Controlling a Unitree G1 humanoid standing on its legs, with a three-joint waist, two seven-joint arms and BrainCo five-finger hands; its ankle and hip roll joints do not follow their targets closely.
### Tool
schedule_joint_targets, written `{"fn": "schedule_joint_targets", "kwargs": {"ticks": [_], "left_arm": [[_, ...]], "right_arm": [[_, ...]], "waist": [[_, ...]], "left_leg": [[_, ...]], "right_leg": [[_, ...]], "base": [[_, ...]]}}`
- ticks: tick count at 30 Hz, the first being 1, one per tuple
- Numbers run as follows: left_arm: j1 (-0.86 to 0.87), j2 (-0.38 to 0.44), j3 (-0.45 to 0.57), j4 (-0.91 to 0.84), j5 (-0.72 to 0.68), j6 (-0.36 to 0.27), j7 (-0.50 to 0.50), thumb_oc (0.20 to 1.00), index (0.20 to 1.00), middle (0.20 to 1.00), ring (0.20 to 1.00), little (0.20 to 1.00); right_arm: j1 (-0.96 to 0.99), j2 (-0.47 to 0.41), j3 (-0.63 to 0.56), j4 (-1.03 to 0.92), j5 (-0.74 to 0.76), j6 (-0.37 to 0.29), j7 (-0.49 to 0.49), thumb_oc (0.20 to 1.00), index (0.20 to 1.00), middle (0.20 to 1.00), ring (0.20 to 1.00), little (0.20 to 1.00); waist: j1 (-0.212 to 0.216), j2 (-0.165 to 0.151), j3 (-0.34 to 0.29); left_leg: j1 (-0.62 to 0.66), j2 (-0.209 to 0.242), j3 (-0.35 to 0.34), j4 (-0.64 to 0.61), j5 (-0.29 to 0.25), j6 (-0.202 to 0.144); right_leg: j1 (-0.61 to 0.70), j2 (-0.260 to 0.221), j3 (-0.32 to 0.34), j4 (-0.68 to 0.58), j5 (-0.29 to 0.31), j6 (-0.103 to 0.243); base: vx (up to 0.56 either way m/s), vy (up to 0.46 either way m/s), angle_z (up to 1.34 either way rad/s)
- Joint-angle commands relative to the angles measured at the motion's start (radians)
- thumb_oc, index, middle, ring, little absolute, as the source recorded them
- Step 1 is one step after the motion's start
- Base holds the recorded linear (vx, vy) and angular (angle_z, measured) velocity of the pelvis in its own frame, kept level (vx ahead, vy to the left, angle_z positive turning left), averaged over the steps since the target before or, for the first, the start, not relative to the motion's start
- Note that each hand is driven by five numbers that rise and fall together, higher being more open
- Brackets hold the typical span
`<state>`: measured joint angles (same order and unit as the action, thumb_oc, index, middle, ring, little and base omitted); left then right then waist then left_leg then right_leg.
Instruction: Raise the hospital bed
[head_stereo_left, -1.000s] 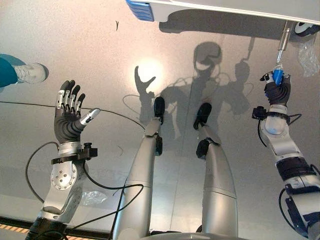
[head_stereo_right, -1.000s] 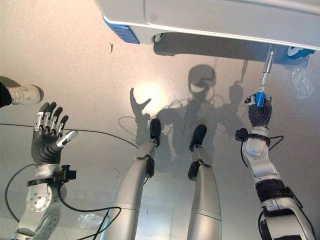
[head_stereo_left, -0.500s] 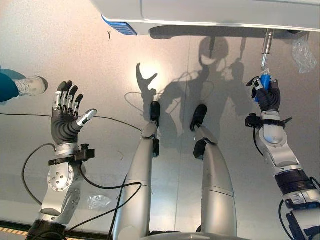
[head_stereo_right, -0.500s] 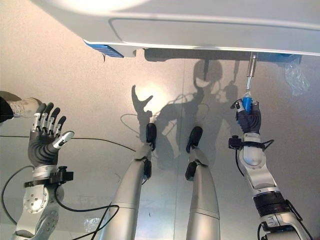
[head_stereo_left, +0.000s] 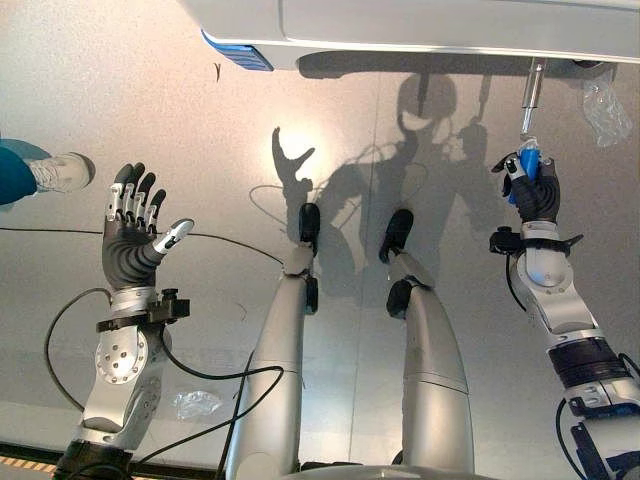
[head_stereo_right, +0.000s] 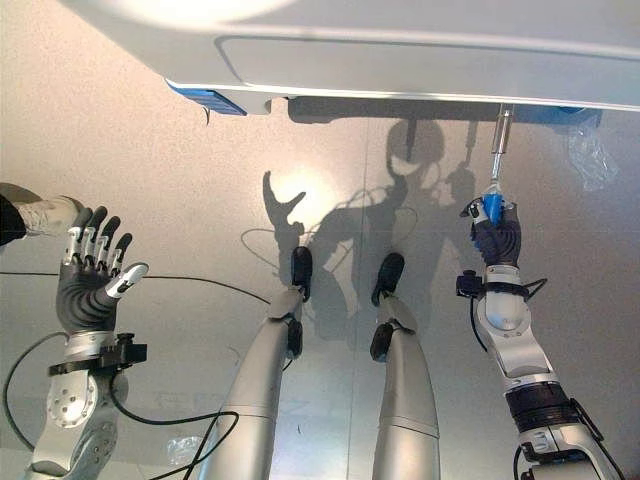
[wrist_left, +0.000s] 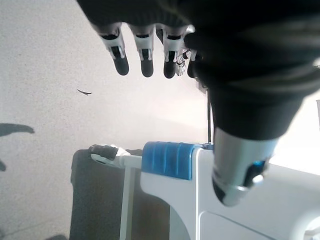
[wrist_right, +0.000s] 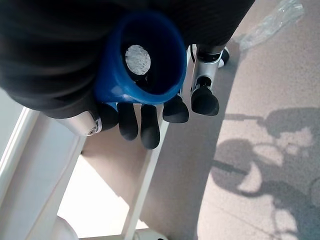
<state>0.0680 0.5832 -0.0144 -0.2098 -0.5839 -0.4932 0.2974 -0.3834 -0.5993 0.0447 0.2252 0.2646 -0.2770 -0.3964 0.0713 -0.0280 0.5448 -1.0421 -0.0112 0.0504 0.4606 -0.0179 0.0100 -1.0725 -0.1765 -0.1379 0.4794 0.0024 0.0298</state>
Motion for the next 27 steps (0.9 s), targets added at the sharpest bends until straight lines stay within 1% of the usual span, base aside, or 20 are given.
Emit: {"fn": "schedule_joint_targets", "kwargs": {"ticks": [1,4,6,13,21,27], "left_arm": [[0.064,-0.034,0.065,-0.035,-0.022,-0.053,0.002,1.0,1.0,1.0,1.0,1.0],[0.064,-0.035,0.063,-0.037,-0.029,-0.055,0.001,1.0,1.0,1.0,1.0,1.0],[0.057,-0.032,0.059,-0.035,-0.034,-0.059,-0.002,1.0,1.0,1.0,1.0,1.0],[0.045,-0.029,0.062,-0.031,-0.036,-0.065,-0.009,1.0,1.0,1.0,1.0,1.0],[0.039,-0.03,0.052,-0.033,-0.035,-0.06,-0.011,1.0,1.0,1.0,1.0,1.0],[0.033,-0.027,0.046,-0.031,-0.026,-0.059,-0.001,1.0,1.0,1.0,1.0,1.0]], "right_arm": [[0.031,-0.023,-0.208,-0.137,0.07,-0.225,-0.155,0.2,0.2,0.2,0.2,0.2],[0.021,-0.031,-0.233,-0.1,0.079,-0.228,-0.174,0.2,0.2,0.2,0.2,0.2],[0.007,-0.042,-0.265,-0.041,0.105,-0.239,-0.195,0.2,0.2,0.2,0.2,0.2],[0.015,-0.073,-0.35,0.072,0.154,-0.266,-0.214,0.2,0.2,0.2,0.2,0.2],[0.003,-0.098,-0.366,0.126,0.164,-0.267,-0.229,0.2,0.2,0.2,0.2,0.2],[-0.001,-0.096,-0.377,0.16,0.148,-0.259,-0.267,0.2,0.2,0.2,0.2,0.2]], "waist": [[-0.044,0.063,-0.025],[-0.045,0.066,-0.025],[-0.048,0.067,-0.025],[-0.058,0.074,-0.025],[-0.061,0.081,-0.025],[-0.064,0.085,-0.026]], "left_leg": [[0.015,-0.003,-0.042,-0.129,0.03,-0.01],[0.018,-0.001,-0.041,-0.135,0.03,-0.01],[0.019,0.001,-0.042,-0.134,0.029,-0.01],[0.029,0.003,-0.043,-0.145,0.029,-0.015],[0.037,0.009,-0.045,-0.155,0.031,-0.018],[0.044,0.01,-0.048,-0.166,0.033,-0.02]], "right_leg": [[-0.028,0.003,-0.03,0.043,0.017,0.077],[-0.029,0.006,-0.028,0.042,0.016,0.077],[-0.03,0.009,-0.026,0.045,0.012,0.075],[-0.033,0.013,-0.028,0.051,0.002,0.074],[-0.037,0.019,-0.029,0.061,-0.004,0.072],[-0.04,0.021,-0.033,0.062,-0.007,0.072]], "base": [[0.0,0.0,0.0],[0.0,0.0,0.0],[0.0,-0.017,0.0],[0.0,-0.021,0.01],[0.0,-0.014,0.0],[0.0,0.0,0.0]]}}
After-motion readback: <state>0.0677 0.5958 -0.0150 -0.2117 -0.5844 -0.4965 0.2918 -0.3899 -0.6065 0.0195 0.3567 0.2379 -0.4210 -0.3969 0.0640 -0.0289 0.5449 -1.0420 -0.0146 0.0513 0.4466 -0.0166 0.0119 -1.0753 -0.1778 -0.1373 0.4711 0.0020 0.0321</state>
